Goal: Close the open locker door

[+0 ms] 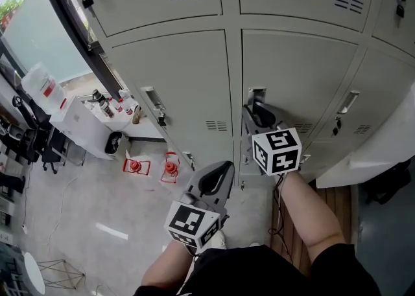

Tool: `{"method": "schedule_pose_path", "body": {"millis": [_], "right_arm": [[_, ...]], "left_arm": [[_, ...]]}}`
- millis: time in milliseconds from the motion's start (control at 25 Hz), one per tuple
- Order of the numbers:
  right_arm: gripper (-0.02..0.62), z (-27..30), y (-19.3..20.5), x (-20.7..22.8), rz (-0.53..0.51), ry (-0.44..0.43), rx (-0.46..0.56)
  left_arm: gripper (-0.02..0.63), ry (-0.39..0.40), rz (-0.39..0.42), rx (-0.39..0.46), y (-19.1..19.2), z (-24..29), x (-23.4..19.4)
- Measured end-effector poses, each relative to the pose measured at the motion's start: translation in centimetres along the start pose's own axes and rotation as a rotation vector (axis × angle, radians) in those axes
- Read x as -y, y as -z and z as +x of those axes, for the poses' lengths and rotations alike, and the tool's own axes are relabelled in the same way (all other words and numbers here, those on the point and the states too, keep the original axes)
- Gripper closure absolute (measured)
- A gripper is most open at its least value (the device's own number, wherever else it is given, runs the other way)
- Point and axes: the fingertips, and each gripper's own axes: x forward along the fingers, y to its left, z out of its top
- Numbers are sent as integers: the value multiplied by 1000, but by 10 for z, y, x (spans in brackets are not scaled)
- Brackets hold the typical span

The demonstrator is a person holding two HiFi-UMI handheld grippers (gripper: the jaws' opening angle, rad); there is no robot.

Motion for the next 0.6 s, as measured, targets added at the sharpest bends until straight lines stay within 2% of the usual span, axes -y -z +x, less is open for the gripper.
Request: {"method": "schedule_pose_path", "body": {"millis": [600], "right_arm": [[482, 13, -2, 9, -11, 11, 8]], "left_arm": [[586, 41, -17, -32, 5, 27, -16]]}}
